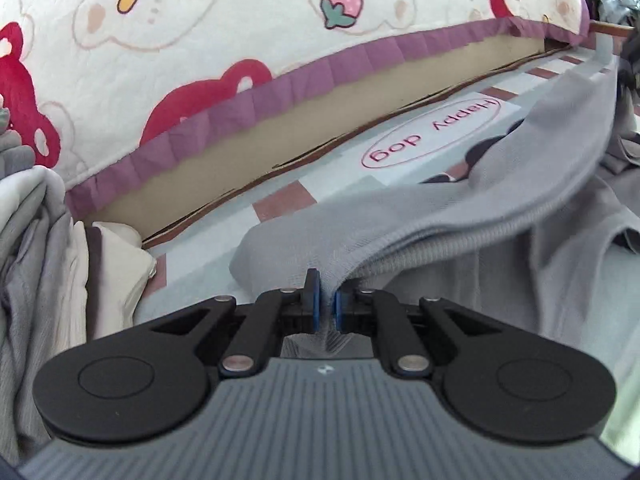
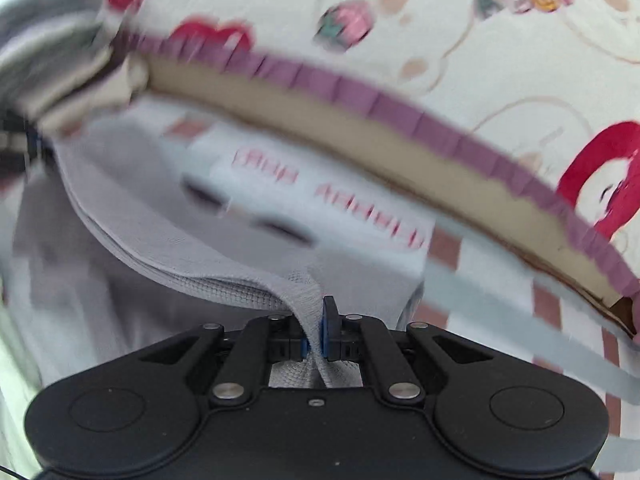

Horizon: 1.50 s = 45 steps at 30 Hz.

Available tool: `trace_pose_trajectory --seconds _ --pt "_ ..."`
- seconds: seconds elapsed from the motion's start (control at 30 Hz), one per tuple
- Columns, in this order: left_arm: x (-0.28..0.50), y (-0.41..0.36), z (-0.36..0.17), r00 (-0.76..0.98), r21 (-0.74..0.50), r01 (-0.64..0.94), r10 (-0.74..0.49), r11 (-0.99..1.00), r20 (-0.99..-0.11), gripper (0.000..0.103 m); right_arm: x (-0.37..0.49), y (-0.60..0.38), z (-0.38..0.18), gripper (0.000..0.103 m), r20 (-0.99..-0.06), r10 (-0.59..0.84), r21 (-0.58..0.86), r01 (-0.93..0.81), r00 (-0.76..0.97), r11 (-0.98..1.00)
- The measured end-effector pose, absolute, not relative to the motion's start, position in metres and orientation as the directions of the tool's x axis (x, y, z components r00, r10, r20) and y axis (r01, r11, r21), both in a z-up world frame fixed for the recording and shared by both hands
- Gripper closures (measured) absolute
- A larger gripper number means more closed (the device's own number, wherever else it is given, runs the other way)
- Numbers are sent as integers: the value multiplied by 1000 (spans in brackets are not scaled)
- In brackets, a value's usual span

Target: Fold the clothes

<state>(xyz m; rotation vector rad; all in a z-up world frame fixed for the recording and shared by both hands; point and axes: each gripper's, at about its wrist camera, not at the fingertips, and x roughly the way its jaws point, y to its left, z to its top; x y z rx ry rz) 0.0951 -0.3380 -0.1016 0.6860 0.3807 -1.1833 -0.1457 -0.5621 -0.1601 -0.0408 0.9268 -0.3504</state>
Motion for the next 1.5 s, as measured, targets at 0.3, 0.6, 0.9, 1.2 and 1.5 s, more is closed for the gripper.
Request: trace_pose_trajectory --seconds 0.3,0.6,0.9,1.2,1.5 --pt "55 -308 -94 389 391 905 -699 168 -600 96 -184 -543 -163 97 -726 -385 -214 345 569 914" --pt "46 -309 -120 341 386 920 -609 62 -716 95 -193 -552 -187 97 -754 -308 -79 386 580 919" --pt "50 -296 -105 227 204 973 -604 108 -764 80 -194 -557 -180 96 -730 -234 4 346 642 938" --pt "-67 -344 -57 23 201 972 -803 -121 -596 57 -184 -584 -162 96 -756 -108 98 275 646 956" --pt "-173 -468 -115 -9 279 928 -763 -246 -646 50 -184 -599 -154 96 -712 -12 171 190 702 967"
